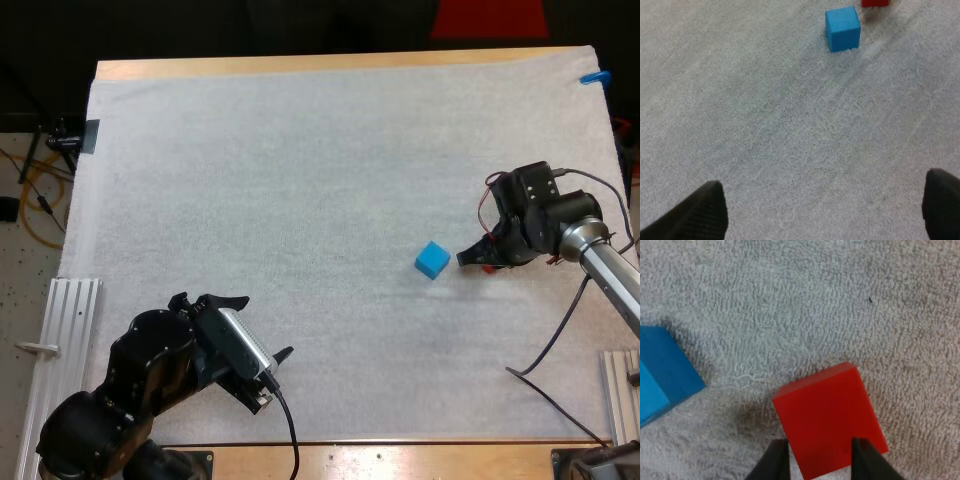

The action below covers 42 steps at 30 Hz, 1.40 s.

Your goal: Stack red cube on blue cube

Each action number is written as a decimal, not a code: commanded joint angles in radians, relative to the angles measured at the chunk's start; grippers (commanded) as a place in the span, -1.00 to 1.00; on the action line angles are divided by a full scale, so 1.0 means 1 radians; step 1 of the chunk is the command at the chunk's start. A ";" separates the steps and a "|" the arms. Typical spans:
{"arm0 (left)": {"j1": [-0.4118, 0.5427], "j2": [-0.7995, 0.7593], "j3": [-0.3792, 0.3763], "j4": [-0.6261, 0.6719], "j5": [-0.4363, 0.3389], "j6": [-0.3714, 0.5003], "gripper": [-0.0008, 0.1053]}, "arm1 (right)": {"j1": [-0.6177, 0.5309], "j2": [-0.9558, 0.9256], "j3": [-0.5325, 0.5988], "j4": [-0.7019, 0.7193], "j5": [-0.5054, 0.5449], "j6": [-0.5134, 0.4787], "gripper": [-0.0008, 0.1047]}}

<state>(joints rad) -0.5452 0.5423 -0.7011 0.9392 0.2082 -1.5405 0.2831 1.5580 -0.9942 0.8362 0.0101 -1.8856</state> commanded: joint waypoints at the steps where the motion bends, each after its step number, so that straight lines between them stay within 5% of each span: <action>1: -0.004 -0.001 -0.006 -0.003 -0.011 0.004 0.46 | -0.001 -0.004 -0.007 0.009 -0.010 0.004 -0.48; 14: -0.004 -0.001 -0.006 -0.003 -0.011 0.004 0.46 | -0.001 -0.006 -0.041 0.020 -0.010 -0.007 -0.46; 19: -0.004 -0.001 -0.006 -0.003 -0.011 0.004 0.46 | -0.001 -0.006 -0.074 0.018 -0.010 -0.051 0.22; 22: -0.004 -0.001 -0.006 -0.003 -0.011 0.004 0.46 | -0.001 -0.002 -0.073 0.015 -0.010 -0.082 0.37; 36: -0.004 -0.001 -0.006 -0.003 -0.011 0.004 0.46 | -0.001 0.118 -0.073 -0.022 -0.010 -0.094 0.35; 38: -0.004 -0.001 -0.006 -0.003 -0.011 0.004 0.46 | -0.001 0.132 -0.073 -0.022 -0.010 -0.092 0.23; 42: -0.004 -0.001 -0.006 -0.003 -0.011 0.004 0.46 | -0.001 0.149 -0.073 -0.018 -0.010 -0.092 -0.31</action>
<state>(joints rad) -0.5452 0.5423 -0.7011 0.9392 0.2082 -1.5405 0.2831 1.7108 -1.0603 0.8145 0.0088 -1.9679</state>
